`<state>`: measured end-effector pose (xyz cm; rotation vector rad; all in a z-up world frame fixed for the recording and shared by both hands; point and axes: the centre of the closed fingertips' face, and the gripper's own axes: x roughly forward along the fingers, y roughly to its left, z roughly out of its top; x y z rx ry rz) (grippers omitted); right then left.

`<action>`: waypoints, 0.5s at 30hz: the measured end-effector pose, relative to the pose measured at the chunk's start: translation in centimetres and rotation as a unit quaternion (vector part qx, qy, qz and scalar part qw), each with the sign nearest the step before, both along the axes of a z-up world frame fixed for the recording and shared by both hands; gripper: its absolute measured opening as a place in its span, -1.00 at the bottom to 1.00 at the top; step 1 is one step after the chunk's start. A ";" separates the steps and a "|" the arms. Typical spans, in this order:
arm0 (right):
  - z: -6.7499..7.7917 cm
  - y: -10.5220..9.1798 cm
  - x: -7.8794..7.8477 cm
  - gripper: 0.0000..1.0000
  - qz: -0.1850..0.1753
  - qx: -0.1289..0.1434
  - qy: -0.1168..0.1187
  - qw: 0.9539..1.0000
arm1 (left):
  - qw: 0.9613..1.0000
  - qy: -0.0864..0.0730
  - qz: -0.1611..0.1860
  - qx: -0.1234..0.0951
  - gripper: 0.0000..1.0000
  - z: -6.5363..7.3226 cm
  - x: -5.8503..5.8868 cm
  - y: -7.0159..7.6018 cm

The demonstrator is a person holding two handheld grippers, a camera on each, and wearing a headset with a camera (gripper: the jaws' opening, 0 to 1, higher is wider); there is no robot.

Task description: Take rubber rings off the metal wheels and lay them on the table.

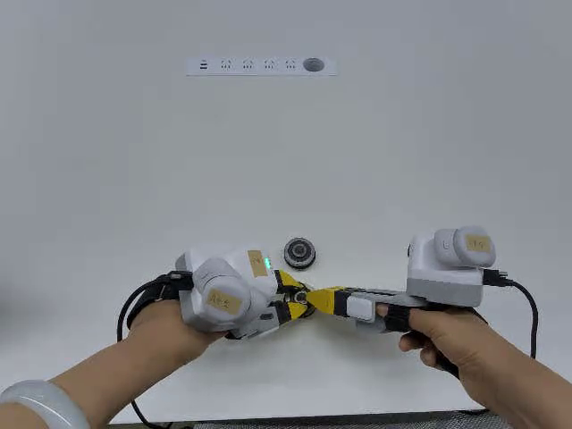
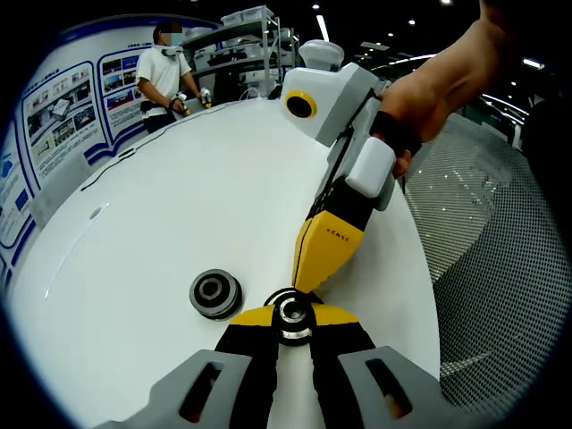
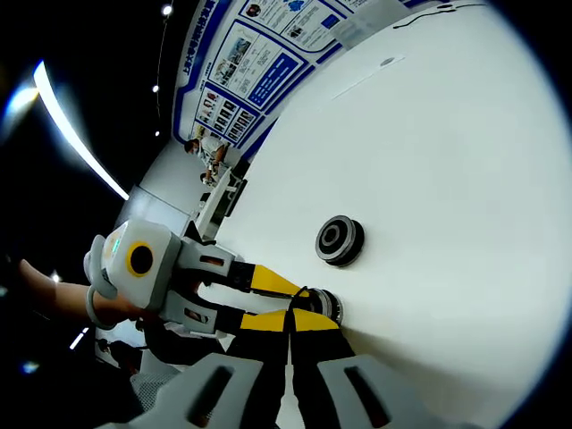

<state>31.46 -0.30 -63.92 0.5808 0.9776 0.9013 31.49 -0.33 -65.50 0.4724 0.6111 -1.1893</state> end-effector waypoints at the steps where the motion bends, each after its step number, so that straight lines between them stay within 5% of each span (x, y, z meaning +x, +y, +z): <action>1: -0.1 -0.1 0.1 -0.97 -0.002 -0.001 0.001 1.000 | 1.000 -0.002 -0.002 0.000 -0.74 0.1 0.0 0.0; 15: -0.4 -0.2 0.2 -0.97 -0.008 -0.008 0.002 1.000 | 1.000 0.000 0.005 -0.014 -0.71 0.1 0.0 0.0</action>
